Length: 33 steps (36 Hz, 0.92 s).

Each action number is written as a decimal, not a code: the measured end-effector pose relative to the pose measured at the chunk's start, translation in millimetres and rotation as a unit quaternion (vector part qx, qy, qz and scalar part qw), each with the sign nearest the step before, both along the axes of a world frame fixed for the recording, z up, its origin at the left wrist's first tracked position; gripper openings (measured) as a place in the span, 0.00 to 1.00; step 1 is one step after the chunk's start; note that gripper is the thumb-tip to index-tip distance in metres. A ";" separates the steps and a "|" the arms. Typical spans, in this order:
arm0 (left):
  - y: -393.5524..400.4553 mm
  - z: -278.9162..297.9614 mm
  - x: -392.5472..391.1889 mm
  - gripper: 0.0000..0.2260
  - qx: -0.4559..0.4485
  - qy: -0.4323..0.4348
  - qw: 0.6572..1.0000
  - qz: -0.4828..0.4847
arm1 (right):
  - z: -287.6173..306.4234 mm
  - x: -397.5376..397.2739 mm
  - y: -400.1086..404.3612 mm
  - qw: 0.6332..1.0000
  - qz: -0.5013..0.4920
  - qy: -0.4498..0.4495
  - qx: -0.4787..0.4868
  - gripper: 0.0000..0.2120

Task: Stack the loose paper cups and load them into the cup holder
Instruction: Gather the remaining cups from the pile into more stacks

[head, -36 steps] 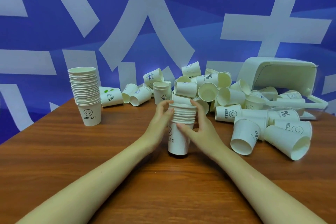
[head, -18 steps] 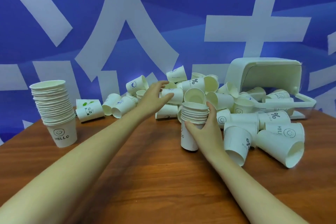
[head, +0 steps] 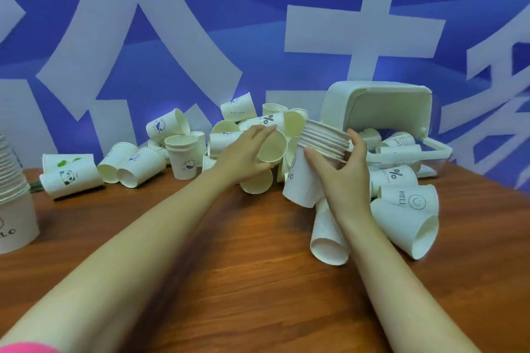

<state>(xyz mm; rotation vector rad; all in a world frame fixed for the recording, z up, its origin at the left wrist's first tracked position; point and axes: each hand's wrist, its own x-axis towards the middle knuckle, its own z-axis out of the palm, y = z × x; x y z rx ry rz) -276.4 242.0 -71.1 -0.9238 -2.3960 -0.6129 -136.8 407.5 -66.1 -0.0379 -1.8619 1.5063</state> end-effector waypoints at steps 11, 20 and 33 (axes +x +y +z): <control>-48.8 32.0 53.2 0.32 0.320 -0.065 0.945 0.016 | -0.1 10.4 -23.8 0.996 0.075 0.025 0.030 0.39; -127.8 40.8 141.6 0.34 0.558 -0.138 0.818 -0.016 | -17.5 35.3 -76.2 0.946 0.245 -0.051 0.207 0.42; -125.3 13.5 180.3 0.26 0.347 -0.159 0.924 -0.018 | -30.9 54.2 -101.7 0.917 0.336 -0.050 0.211 0.34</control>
